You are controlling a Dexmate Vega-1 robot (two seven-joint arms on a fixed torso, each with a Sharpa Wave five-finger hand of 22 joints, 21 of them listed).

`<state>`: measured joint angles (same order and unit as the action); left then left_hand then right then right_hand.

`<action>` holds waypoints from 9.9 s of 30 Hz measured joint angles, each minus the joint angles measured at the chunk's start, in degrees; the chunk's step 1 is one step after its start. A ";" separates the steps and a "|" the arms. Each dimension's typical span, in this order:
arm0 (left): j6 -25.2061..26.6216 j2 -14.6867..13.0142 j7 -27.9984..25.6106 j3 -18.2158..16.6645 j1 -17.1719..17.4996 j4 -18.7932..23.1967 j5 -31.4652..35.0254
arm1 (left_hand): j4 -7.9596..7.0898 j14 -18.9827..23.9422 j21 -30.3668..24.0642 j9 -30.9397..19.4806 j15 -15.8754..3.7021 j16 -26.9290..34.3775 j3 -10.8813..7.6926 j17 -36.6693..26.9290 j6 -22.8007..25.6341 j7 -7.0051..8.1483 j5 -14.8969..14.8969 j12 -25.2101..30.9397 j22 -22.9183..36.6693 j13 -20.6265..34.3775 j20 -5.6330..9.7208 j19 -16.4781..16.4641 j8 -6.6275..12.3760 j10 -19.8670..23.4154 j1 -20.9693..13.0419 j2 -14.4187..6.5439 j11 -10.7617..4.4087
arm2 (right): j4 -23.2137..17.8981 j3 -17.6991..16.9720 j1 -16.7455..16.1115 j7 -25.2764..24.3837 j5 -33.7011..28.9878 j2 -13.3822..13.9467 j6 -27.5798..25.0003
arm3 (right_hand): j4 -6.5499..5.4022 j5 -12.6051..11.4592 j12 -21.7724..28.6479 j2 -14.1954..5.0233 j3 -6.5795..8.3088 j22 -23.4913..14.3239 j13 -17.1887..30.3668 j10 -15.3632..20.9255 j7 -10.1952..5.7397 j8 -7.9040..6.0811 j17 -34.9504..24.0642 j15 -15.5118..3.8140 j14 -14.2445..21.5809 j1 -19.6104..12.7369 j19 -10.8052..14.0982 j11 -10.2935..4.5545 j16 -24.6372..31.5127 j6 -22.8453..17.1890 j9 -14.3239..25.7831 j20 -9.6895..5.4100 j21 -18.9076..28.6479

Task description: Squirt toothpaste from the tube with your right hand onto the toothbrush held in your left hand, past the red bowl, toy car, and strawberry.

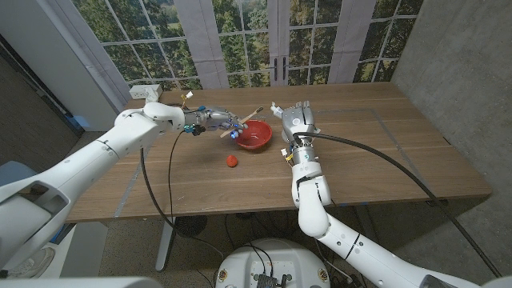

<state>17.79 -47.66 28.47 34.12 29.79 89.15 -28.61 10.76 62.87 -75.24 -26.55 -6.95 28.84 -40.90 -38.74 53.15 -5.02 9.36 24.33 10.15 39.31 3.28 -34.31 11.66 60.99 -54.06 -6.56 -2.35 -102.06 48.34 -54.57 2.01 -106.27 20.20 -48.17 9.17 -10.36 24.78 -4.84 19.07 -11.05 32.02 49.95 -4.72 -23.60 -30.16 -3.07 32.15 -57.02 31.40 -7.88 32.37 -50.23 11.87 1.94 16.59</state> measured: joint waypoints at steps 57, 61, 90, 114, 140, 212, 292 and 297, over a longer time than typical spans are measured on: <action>4.24 0.50 3.34 2.15 -2.93 -0.42 0.02 | 0.24 0.00 -0.22 -0.16 0.00 0.00 -0.24 -0.15 0.01 -0.01 0.00 -0.49 0.00 0.39 0.00 0.00 -0.41 0.20 -0.10 0.10 0.20 | 2.07 0.04 2.53 7.00 -7.97 0.03 5.43 | -0.09 0.01 -0.44 -0.14 -0.10 0.13 0.23 1.75 -0.99 -0.52 -0.26 0.29 0.34 -0.89 -0.09 -0.93 -0.45 -1.28 -0.01 -0.51 0.00; 3.96 0.67 3.60 2.15 -3.08 -0.84 -0.11 | 0.23 0.01 -0.22 -0.16 0.00 0.00 -0.24 -0.15 0.01 -0.01 0.00 -0.58 0.00 0.39 0.00 0.00 -0.41 0.20 -0.26 0.26 0.20 | 2.08 0.20 2.71 7.00 -7.77 0.10 5.59 | -0.09 0.01 -0.45 -0.14 -0.10 0.13 0.23 2.06 -1.03 -0.80 -0.26 -0.01 0.63 -0.89 -0.09 -1.23 -0.45 -1.67 -0.04 -0.51 0.00; 2.82 1.73 5.52 2.61 -4.23 -3.87 -0.30 | 0.20 -0.02 -0.22 -0.14 -0.02 0.00 -0.20 -0.14 -0.02 -0.43 -0.07 -0.67 0.00 0.38 0.00 0.00 -0.41 0.20 -0.49 0.48 0.20 | 3.65 1.51 4.27 4.49 -5.17 0.30 5.50 | -0.33 0.22 2.01 -0.80 0.18 0.12 1.33 8.41 -0.30 -2.91 -1.06 -0.31 4.79 -0.27 0.32 -1.45 0.19 -7.52 -0.58 -1.76 0.46; 1.33 4.00 8.06 3.81 -6.75 -8.56 0.62 | 0.14 0.00 -0.44 -0.27 0.00 0.00 -0.14 -0.13 -0.01 -0.42 -0.20 -0.59 0.01 0.49 0.00 0.00 -0.41 0.20 -0.45 0.44 0.20 | 4.61 2.95 5.76 -0.49 -1.83 1.81 4.56 | -0.17 -0.72 4.50 -0.76 -0.66 -0.03 4.17 11.69 -1.97 -2.81 -2.91 -0.92 8.54 -0.31 0.35 -3.50 1.40 -7.69 -1.10 -4.95 1.23; 1.61 3.02 6.96 2.65 -5.44 -7.11 -0.25 | 0.07 0.10 -0.44 -0.48 0.09 0.00 -0.07 -0.13 0.00 -0.42 -0.01 -0.67 0.00 0.61 0.00 0.00 -0.42 0.20 -0.31 0.30 0.20 | 5.21 2.21 6.11 3.22 -6.68 1.68 3.94 | -0.71 -2.31 6.67 0.21 -2.48 -0.30 7.86 11.86 -3.81 -1.56 -6.59 -1.43 10.86 -1.29 -0.99 -3.71 2.58 -8.92 -0.79 -4.85 1.22; 0.38 4.43 7.46 2.52 -6.08 -9.03 -1.01 | -0.01 0.02 -0.43 -0.41 0.01 -0.24 -0.61 -0.26 0.00 -0.41 -0.23 -1.27 0.01 0.63 0.00 0.00 -0.65 0.20 -0.62 0.61 0.20 | 3.06 1.62 6.16 -0.67 -3.33 2.65 3.85 | -1.35 -4.93 9.11 0.71 -6.12 -0.55 11.65 12.59 -3.08 -0.99 -16.93 -2.46 13.92 -3.75 -2.99 -3.58 3.33 -11.90 1.15 -4.60 1.89; -2.49 6.36 12.83 1.61 -6.30 -15.05 -4.75 | -0.02 0.09 -0.43 -0.41 0.08 -0.23 -0.64 -0.41 0.00 -0.41 -0.29 -1.42 0.01 0.92 0.00 0.00 -1.07 0.31 -0.47 0.46 0.31 | 5.54 1.52 8.26 23.04 -21.39 -2.72 10.10 | -0.45 -8.72 12.26 0.75 -6.17 -0.67 10.67 17.72 -0.30 -0.95 -28.35 -3.38 17.11 -5.13 -5.74 -2.14 1.72 -14.68 1.80 -4.71 3.34; -2.60 6.58 12.97 1.61 -6.50 -15.54 -4.76 | -0.03 0.09 -0.43 -0.41 0.08 -0.23 -0.64 -0.41 0.00 -0.41 -0.29 -1.20 0.01 0.91 0.00 0.00 -1.07 0.31 -0.48 0.47 0.31 | 5.44 1.24 8.28 24.99 -22.55 -3.40 10.22 | -0.49 -8.93 12.26 0.75 -5.98 -0.67 10.68 17.72 -0.30 -0.89 -28.70 -3.38 17.11 -5.13 -5.74 -2.14 1.33 -14.67 1.83 -4.71 3.34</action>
<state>15.20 -41.09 41.44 35.72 23.28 73.61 -33.36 10.74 62.97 -75.67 -26.96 -6.87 28.62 -41.54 -39.15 53.15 -5.44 9.07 23.12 10.15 40.23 3.28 -34.31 10.59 61.30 -54.53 -6.10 -2.04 -96.62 49.58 -46.29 27.00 -128.82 16.81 -37.95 8.68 -19.29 37.04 -4.09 13.09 -11.72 42.70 67.67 -5.03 -24.49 -58.86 -6.45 49.26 -62.16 25.66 -10.02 33.70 -64.91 13.70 -2.77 19.93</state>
